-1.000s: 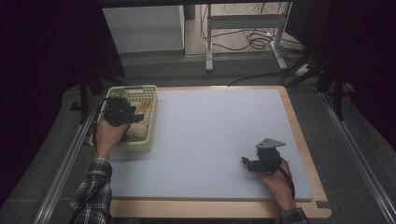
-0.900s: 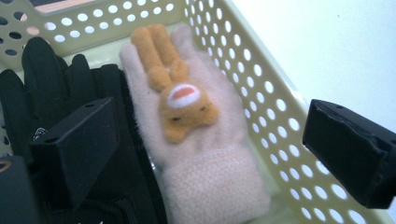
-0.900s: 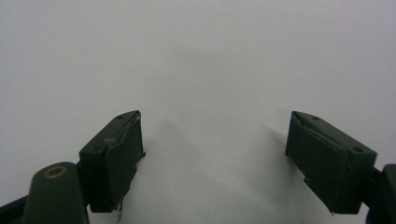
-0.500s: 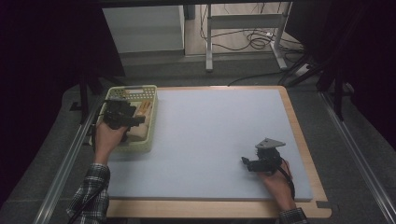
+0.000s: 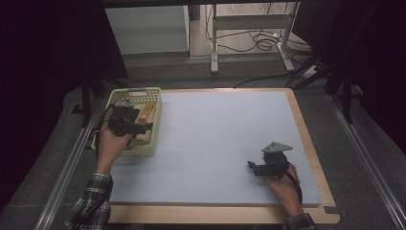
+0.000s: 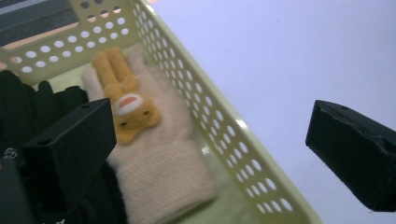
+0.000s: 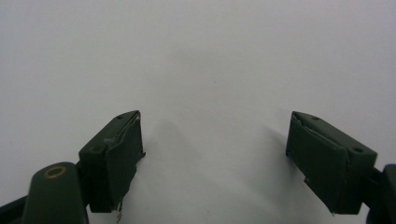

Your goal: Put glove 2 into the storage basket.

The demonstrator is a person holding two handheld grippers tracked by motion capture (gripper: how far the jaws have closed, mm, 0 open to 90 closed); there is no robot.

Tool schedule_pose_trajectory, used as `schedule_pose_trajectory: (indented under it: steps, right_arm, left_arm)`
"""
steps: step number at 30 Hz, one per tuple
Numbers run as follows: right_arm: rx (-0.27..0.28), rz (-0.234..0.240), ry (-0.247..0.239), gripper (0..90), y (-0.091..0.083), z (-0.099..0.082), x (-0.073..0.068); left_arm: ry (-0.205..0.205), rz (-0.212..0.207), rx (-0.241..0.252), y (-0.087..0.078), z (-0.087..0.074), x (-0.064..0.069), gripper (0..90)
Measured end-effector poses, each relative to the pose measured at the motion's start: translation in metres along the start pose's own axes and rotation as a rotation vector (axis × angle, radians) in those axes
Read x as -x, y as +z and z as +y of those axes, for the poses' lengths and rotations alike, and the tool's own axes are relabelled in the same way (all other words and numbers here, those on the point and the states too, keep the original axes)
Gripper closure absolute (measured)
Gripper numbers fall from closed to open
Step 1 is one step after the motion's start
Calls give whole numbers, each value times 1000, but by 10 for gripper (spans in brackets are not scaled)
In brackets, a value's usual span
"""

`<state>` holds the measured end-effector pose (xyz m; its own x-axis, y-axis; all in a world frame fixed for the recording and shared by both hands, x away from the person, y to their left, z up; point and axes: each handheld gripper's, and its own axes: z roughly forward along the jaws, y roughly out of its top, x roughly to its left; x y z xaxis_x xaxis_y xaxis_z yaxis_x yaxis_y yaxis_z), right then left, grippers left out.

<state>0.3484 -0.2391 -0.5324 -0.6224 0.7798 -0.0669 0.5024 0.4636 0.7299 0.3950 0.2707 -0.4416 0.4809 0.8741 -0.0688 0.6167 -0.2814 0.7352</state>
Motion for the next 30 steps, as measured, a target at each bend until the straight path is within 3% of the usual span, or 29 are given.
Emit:
schedule_pose_trajectory:
  steps: [12, 30]
  right_arm:
    - [1, 0, 3, 182, 0, 0, 0]
    - [2, -2, -2, 182, 0, 0, 0]
  left_arm:
    - [44, -55, 21, 2, -3, 26, 17]
    - [105, -85, 22, 7, -2, 52, 16]
